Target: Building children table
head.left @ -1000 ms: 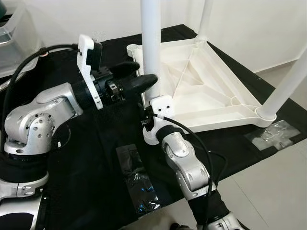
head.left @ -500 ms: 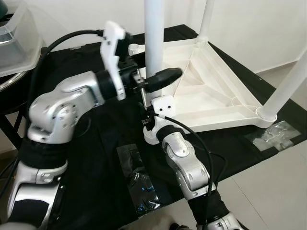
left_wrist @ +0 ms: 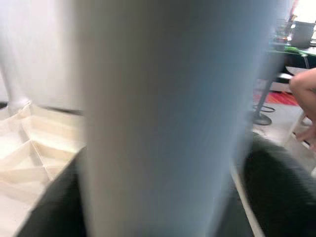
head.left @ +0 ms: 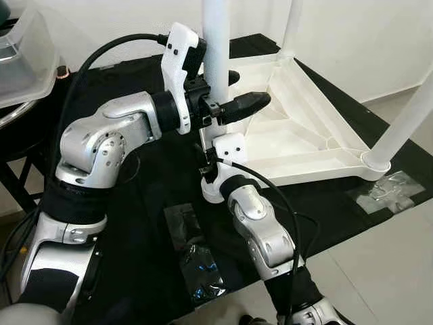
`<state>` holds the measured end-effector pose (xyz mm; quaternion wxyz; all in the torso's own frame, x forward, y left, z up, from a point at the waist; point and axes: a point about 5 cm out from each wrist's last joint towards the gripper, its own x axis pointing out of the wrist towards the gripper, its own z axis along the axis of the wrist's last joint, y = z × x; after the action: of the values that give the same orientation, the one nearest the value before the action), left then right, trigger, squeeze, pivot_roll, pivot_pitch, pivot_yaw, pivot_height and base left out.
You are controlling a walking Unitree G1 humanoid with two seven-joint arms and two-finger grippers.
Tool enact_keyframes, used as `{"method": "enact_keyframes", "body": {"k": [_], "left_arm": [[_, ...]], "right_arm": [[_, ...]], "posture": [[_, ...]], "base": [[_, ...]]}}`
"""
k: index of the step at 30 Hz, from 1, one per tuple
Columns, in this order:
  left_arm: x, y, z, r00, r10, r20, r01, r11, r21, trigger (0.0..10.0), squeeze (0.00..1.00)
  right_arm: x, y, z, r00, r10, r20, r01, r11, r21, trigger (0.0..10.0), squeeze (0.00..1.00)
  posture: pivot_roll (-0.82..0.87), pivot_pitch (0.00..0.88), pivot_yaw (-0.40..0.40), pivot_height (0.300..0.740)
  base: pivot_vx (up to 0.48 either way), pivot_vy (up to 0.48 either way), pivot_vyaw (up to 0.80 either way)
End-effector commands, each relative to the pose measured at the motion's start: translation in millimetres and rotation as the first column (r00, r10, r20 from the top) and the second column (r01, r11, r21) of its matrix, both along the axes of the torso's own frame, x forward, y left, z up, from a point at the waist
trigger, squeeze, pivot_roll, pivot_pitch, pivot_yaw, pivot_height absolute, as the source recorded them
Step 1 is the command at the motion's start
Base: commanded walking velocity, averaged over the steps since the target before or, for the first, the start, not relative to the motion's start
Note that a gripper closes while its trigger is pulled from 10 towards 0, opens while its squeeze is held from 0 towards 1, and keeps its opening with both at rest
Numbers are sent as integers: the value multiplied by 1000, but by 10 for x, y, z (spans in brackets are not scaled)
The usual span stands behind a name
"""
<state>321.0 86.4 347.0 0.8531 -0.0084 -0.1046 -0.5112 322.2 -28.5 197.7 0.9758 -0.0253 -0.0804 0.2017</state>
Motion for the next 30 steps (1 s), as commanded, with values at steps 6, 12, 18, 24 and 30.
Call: {"method": "enact_keyframes", "body": {"k": [6, 12, 18, 24, 30], "left_arm": [[39, 33, 61, 999, 12, -40, -13, 1000, -23, 0, 0], [36, 20, 51, 999, 10, -51, -10, 1000, -14, 0, 0], [13, 4, 41, 999, -2, -47, 1, 1000, -14, 0, 0], [-28, -5, 7, 999, -6, -36, 6, 1000, 4, 0, 0], [-92, -36, -43, 999, -22, -36, 22, 1000, 8, 0, 0]], "right_arm": [[-24, 160, 72, 999, 47, -14, -46, 997, 63, 10000, 0], [-28, 163, 79, 998, 54, -10, -53, 997, 61, 10000, 0], [-54, 176, 95, 994, 107, 13, -107, 993, 39, 10000, 698], [-57, 119, 220, 985, 153, 79, -156, 987, 40, 10000, 1000], [16, -81, 472, 939, 302, 166, -309, 951, 14, 10000, 1000]], "posture": [[95, 165, 17, 740], [94, 166, 16, 740], [93, 166, 17, 740], [91, 168, 17, 740], [89, 171, 14, 740]], "base": [[0, 0, 0], [0, 0, 0], [0, 0, 0], [0, 0, 0], [0, 0, 0]]}}
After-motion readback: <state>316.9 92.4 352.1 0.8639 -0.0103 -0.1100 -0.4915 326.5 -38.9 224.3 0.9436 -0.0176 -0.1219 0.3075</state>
